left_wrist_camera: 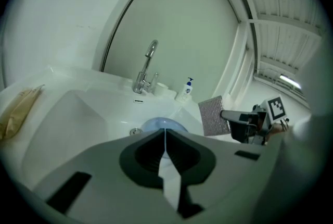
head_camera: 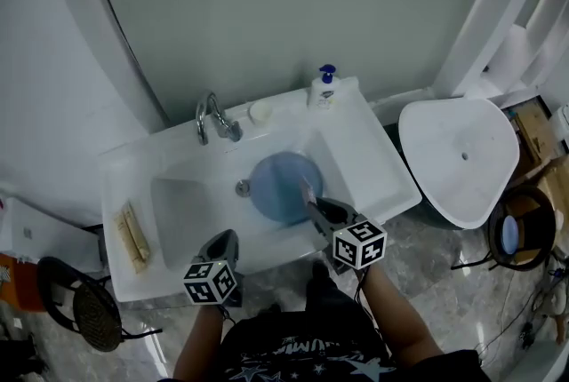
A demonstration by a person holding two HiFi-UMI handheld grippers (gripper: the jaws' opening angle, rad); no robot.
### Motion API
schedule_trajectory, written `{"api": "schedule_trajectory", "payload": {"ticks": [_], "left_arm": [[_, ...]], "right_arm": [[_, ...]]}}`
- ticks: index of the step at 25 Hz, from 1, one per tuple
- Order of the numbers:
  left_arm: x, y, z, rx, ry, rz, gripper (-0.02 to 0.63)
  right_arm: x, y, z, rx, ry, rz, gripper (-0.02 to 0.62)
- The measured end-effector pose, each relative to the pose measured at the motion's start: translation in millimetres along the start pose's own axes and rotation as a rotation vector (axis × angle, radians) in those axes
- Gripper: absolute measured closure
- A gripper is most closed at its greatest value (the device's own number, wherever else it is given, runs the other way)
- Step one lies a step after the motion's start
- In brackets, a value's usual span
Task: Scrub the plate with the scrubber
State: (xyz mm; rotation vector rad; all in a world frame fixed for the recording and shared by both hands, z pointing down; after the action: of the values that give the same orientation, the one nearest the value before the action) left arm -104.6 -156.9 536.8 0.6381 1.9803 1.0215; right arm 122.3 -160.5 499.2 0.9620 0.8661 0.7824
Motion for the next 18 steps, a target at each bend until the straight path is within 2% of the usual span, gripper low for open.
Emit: {"api": "schedule_trajectory", "payload": {"ticks": [7, 18], "left_arm": [[-28, -3, 11, 0.068, -0.105, 0.010, 0.586], [-78, 7, 34, 0.132, -0.188, -0.048, 0.586]], "right_arm": [[-31, -15, 36, 0.017, -0.123, -0.052, 0.525], [-55, -11, 84, 0.014, -0.245, -0.140, 0.525]]}}
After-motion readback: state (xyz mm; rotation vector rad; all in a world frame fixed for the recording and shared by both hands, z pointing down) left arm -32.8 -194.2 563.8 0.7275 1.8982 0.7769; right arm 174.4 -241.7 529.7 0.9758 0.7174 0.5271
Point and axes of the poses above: the fingertips, and each gripper's own axes: x backward along the fingers, z to its right, y out of its underside, the point moved 2 cm from there along x, backward along the fingers, and after that the axes turned 4 degrees about z, right-handed, at the moved point
